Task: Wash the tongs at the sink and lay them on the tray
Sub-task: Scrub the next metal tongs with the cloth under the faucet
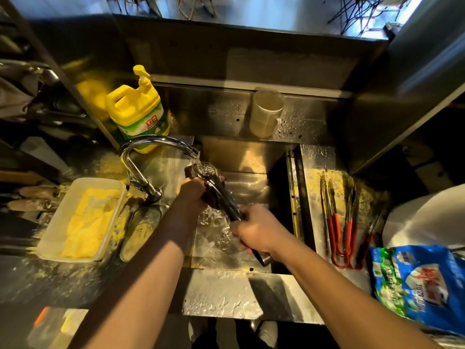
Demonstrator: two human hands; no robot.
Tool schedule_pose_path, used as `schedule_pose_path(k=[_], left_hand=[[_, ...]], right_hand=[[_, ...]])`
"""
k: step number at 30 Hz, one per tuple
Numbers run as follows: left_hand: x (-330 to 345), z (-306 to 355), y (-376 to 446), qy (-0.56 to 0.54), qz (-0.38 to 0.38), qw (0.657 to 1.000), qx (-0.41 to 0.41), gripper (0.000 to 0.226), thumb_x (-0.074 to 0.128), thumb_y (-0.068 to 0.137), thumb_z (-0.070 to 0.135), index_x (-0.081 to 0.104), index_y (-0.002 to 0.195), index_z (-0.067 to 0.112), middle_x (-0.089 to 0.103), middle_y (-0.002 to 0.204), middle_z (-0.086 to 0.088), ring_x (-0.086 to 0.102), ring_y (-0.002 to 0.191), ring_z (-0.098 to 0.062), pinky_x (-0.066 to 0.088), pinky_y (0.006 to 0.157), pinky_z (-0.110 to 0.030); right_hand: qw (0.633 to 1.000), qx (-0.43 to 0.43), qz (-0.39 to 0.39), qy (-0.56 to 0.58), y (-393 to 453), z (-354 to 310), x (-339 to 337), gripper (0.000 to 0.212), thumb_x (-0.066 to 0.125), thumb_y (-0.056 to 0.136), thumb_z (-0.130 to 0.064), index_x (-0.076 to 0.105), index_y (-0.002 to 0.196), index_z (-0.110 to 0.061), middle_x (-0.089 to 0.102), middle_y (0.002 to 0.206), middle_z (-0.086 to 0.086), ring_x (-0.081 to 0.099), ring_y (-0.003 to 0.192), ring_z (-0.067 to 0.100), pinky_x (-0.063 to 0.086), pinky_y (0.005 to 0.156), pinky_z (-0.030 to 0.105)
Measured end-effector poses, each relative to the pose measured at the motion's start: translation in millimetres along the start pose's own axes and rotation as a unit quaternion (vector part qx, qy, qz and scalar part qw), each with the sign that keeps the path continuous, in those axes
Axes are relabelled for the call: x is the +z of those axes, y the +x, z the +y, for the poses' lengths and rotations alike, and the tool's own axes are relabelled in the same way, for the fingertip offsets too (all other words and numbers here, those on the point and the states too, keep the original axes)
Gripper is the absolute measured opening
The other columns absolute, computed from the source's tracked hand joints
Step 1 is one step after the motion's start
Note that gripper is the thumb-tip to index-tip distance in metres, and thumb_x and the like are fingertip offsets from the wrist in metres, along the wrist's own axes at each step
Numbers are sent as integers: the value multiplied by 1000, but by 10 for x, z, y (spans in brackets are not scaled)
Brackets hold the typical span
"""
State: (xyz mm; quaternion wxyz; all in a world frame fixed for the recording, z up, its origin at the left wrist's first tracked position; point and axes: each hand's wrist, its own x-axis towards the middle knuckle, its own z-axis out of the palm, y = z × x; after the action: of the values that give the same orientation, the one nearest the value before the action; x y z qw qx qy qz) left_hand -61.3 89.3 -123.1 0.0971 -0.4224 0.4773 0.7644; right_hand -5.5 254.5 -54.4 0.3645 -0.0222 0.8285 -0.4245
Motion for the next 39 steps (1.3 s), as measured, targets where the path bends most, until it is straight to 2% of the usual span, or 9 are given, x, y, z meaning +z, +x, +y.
schedule_pose_path(k=[3,6,11,15,22,27,32,36,39], left_hand=[[110,-3,-19,-18,-12,999,-44,33,39,105,18,67,92,8,75,75,-13,73,61,-24,61,55,-39],[149,-14,116,-67,-4,998,-21,38,28,103,10,63,115,0,72,104,-22,73,85,-32,61,76,-49],[138,9,154,-36,45,998,28,32,37,99,-1,55,126,-5,67,110,-28,71,94,-38,57,83,-59],[145,13,131,-20,22,999,17,30,39,98,-4,68,105,0,66,97,-25,72,62,-30,59,49,-42],[211,-63,113,21,22,999,25,36,45,95,0,56,129,-6,67,105,-20,69,91,-37,58,76,-49],[194,-85,88,-27,6,999,18,22,40,96,-6,56,102,6,68,75,-15,68,55,-24,59,56,-38],[186,-119,194,-32,5,999,40,25,38,95,-7,59,102,6,66,94,-29,68,58,-30,59,65,-43],[158,-153,278,-1,47,999,23,28,41,98,0,58,119,2,67,110,-27,71,94,-38,58,84,-53],[219,-118,146,-12,6,1000,-4,20,44,94,-3,59,105,4,67,80,-20,69,61,-29,60,58,-41]], right_hand=[[999,-12,50,-6,50,-58,6,7,60,91,-13,62,87,-18,63,66,5,58,46,15,51,46,30],[999,-9,45,-20,61,-49,51,10,59,89,-11,61,82,-18,62,65,5,59,45,15,48,45,30],[999,6,53,-4,67,-38,83,13,60,90,-9,59,79,-16,60,60,2,54,35,4,42,37,20],[998,13,67,9,81,-44,73,5,60,89,-8,65,88,-7,67,66,10,63,48,19,54,47,34],[997,26,67,33,98,-10,23,5,60,89,-6,65,91,-5,70,64,11,62,43,16,50,42,29],[997,24,65,36,113,2,92,7,61,89,-3,66,90,-8,69,62,10,62,41,16,49,40,27],[997,36,66,18,142,-16,72,5,61,88,-4,65,85,-5,66,57,9,61,40,17,51,41,29],[998,40,38,15,148,-7,39,8,59,89,-6,67,91,-4,69,62,10,61,46,20,53,49,34],[997,36,64,20,182,15,38,10,59,91,-5,66,95,1,66,62,8,62,45,17,53,47,32]])
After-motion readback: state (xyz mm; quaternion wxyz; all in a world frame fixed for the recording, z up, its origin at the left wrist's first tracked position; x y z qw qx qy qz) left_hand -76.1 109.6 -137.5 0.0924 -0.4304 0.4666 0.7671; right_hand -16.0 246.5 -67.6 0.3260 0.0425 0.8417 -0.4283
